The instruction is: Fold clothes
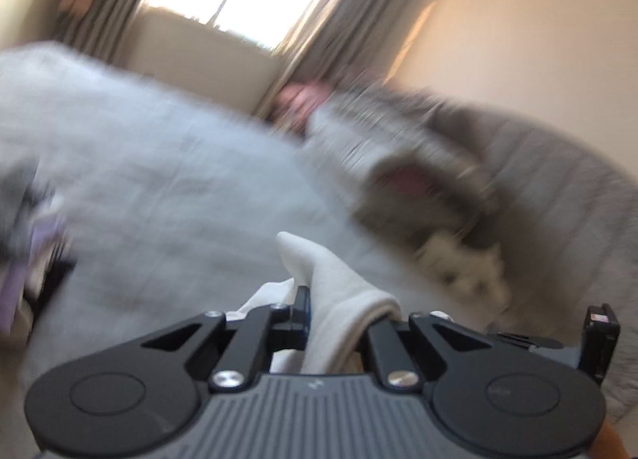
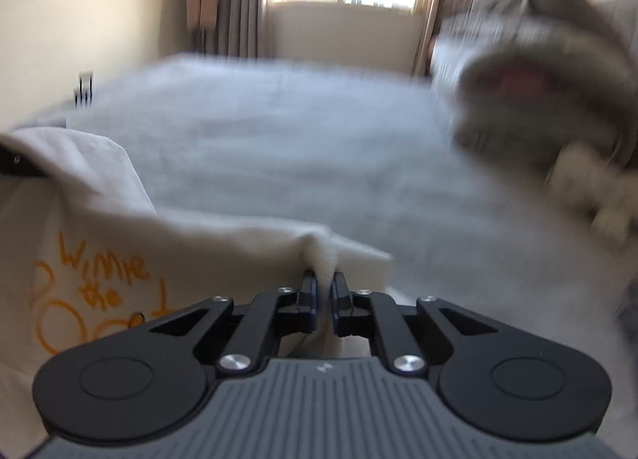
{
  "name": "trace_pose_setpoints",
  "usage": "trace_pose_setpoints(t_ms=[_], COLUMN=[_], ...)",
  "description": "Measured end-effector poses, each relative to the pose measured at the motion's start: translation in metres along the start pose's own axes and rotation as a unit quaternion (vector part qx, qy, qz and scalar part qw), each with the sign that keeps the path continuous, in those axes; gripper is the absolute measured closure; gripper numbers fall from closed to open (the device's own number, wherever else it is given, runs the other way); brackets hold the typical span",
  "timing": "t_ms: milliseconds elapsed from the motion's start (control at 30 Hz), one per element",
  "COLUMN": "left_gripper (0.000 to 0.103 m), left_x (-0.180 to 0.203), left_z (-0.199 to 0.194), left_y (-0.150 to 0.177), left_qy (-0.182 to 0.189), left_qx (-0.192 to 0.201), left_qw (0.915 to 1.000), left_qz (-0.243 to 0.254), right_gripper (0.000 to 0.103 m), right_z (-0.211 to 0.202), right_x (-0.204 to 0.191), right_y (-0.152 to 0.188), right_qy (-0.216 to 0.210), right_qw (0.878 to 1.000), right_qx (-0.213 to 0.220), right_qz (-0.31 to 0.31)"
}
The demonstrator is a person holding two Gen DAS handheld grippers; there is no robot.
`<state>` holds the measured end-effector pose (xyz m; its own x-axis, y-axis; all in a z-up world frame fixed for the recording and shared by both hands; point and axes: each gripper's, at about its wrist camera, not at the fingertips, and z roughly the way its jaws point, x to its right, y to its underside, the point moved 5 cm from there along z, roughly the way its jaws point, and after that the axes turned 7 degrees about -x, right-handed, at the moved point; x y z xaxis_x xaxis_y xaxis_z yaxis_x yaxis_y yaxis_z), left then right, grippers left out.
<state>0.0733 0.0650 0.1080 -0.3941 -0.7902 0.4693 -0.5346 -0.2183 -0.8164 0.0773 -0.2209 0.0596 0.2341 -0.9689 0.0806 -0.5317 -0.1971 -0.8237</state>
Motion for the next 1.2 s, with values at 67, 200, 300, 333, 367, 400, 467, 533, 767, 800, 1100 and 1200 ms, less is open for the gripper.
trace_pose_setpoints(t_ms=[67, 200, 300, 333, 367, 400, 467, 533, 767, 800, 1100, 1200], left_gripper=[0.096, 0.096, 0.097, 0.097, 0.097, 0.097, 0.097, 0.097, 0.097, 0.097, 0.097, 0.092], left_x=[0.004, 0.004, 0.006, 0.011, 0.018, 0.022, 0.03, 0.029, -0.02, -0.028, -0.021, -0.044], left_z=[-0.016, -0.033, -0.043, -0.045, -0.047, -0.048, -0.051, -0.052, -0.014, -0.009, -0.034, -0.018], left_y=[-0.01, -0.019, -0.024, -0.025, -0.026, -0.026, -0.026, -0.025, -0.004, -0.001, -0.028, -0.021], left_qy=[0.036, 0.08, 0.1, 0.11, 0.118, 0.121, 0.125, 0.121, 0.004, -0.004, 0.049, -0.011], left_qx=[0.034, 0.071, 0.101, 0.111, 0.118, 0.122, 0.129, 0.134, 0.052, 0.041, 0.133, 0.09], left_qw=[0.9988, 0.9936, 0.9883, 0.9861, 0.9845, 0.9838, 0.9826, 0.9819, 0.9879, 0.9858, 0.9773, 0.9758], left_qz=[-0.004, -0.035, -0.057, -0.058, -0.055, -0.05, -0.047, -0.056, -0.147, -0.163, -0.158, -0.199], right_gripper=[0.094, 0.095, 0.095, 0.095, 0.095, 0.095, 0.095, 0.095, 0.093, 0.093, 0.093, 0.087], right_z=[-0.033, -0.098, -0.134, -0.145, -0.155, -0.166, -0.187, -0.208, -0.145, -0.12, -0.129, -0.117], right_x=[0.004, 0.001, -0.006, -0.009, -0.012, -0.015, -0.021, -0.021, 0.002, 0.008, 0.037, 0.037], right_y=[-0.016, -0.033, -0.033, -0.032, -0.031, -0.03, -0.027, -0.026, -0.019, -0.012, -0.03, -0.036], right_qy=[0.031, 0.111, 0.17, 0.18, 0.183, 0.186, 0.194, 0.206, 0.215, 0.192, 0.122, 0.144], right_qw=[0.997, 0.975, 0.952, 0.945, 0.94, 0.934, 0.922, 0.909, 0.952, 0.967, 0.968, 0.973], right_qx=[0.068, 0.189, 0.248, 0.265, 0.281, 0.297, 0.327, 0.356, 0.203, 0.149, 0.214, 0.178], right_qz=[-0.003, -0.041, -0.06, -0.064, -0.066, -0.068, -0.071, -0.059, -0.077, -0.072, 0.039, 0.023])
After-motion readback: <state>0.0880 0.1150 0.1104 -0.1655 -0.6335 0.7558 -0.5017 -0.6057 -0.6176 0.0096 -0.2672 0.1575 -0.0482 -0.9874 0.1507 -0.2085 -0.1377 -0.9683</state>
